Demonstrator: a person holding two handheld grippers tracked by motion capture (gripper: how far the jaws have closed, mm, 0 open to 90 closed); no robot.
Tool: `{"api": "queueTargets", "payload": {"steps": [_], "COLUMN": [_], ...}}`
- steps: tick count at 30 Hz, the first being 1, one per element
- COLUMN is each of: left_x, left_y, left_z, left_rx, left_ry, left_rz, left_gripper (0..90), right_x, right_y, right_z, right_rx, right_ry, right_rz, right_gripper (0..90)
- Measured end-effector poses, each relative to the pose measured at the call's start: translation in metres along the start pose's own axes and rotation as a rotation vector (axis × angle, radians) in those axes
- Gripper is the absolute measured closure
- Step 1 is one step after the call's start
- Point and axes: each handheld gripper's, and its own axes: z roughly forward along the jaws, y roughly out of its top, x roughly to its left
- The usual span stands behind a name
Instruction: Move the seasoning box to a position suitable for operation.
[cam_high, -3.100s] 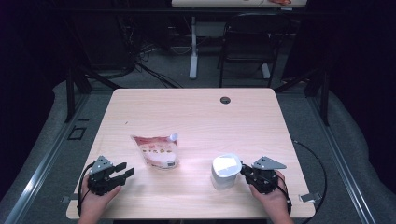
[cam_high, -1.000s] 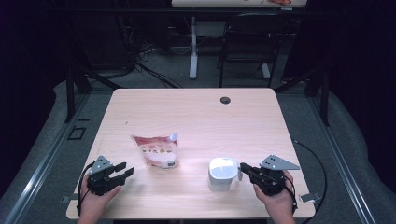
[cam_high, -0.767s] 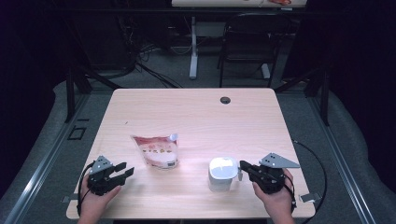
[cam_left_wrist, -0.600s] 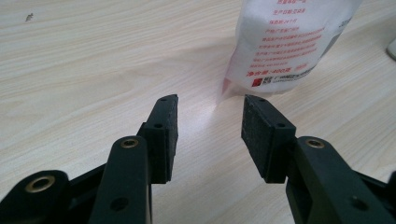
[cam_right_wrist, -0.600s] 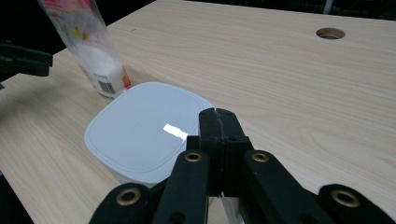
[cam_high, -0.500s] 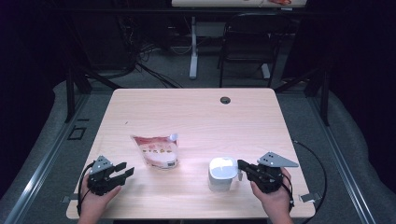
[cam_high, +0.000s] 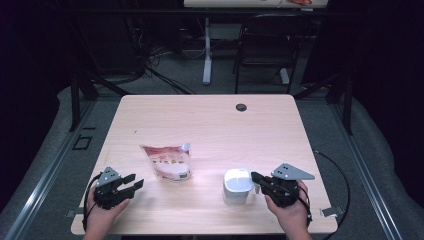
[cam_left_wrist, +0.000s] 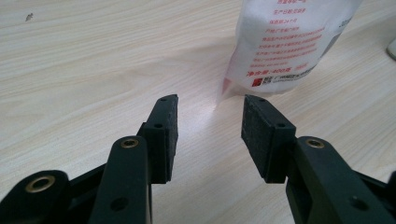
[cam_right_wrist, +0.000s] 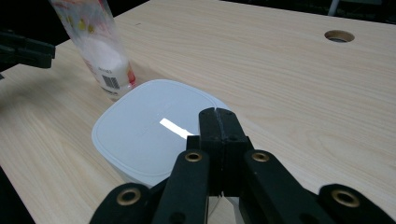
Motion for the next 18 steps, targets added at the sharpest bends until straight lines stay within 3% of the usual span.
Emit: {"api": "queueTargets", "payload": {"steps": [18], "left_x": [-0.0002], "left_y": [0.0001], "left_z": [0.0], "left_rx": [0.003], "left_ry": [-0.001], "left_rz": [0.0], "left_gripper": [56.2], "right_x": [-0.0033], "right_y": [-0.0019], "right_z": [-0.0003], "right_rx": [-0.012], "right_ry": [0.009], "right_rz": [0.027], "right_gripper": [90.0]}}
